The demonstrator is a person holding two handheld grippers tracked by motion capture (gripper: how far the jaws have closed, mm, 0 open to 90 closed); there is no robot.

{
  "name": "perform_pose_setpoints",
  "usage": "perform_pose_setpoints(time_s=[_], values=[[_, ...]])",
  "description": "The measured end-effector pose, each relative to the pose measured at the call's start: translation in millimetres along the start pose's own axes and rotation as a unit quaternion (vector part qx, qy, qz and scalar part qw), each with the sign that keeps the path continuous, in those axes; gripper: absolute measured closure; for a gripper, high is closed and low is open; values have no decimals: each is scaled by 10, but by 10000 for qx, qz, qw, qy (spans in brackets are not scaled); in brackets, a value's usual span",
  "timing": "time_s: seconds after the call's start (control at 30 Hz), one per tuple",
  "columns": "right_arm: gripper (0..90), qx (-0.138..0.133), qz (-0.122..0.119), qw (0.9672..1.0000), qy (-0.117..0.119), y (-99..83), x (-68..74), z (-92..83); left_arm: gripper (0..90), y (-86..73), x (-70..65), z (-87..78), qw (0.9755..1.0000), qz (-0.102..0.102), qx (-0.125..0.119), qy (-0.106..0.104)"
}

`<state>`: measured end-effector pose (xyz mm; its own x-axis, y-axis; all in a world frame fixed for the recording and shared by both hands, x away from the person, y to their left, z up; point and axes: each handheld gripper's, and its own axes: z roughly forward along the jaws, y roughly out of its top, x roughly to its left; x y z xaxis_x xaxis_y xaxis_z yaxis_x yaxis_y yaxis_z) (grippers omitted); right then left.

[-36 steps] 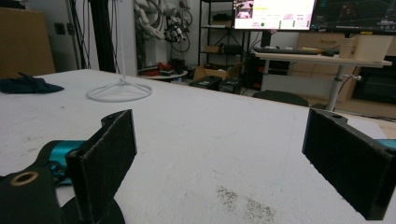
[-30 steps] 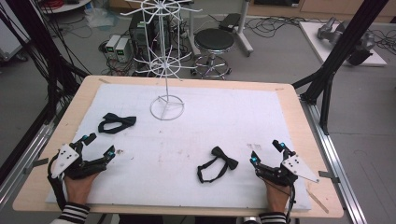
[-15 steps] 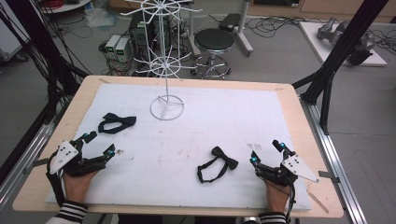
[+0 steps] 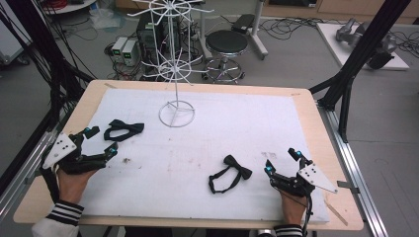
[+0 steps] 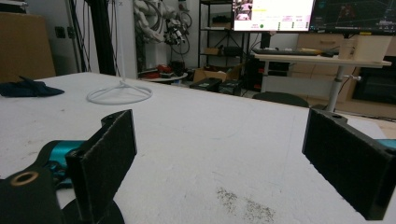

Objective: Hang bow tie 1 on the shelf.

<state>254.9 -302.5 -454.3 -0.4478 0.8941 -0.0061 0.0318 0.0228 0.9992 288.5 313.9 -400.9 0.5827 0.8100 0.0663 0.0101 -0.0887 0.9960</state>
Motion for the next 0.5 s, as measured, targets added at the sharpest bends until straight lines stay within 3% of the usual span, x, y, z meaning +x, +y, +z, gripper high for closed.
perform_pose_setpoints(time_s=[0.27, 0.5], values=[[93, 0, -15, 10000, -1, 1, -2, 1, 145, 226, 167, 58, 9997, 23, 85, -218], [93, 7, -2, 10000, 19, 1, 3, 1, 145, 382, 307, 107, 9986, 219, 338, -334]])
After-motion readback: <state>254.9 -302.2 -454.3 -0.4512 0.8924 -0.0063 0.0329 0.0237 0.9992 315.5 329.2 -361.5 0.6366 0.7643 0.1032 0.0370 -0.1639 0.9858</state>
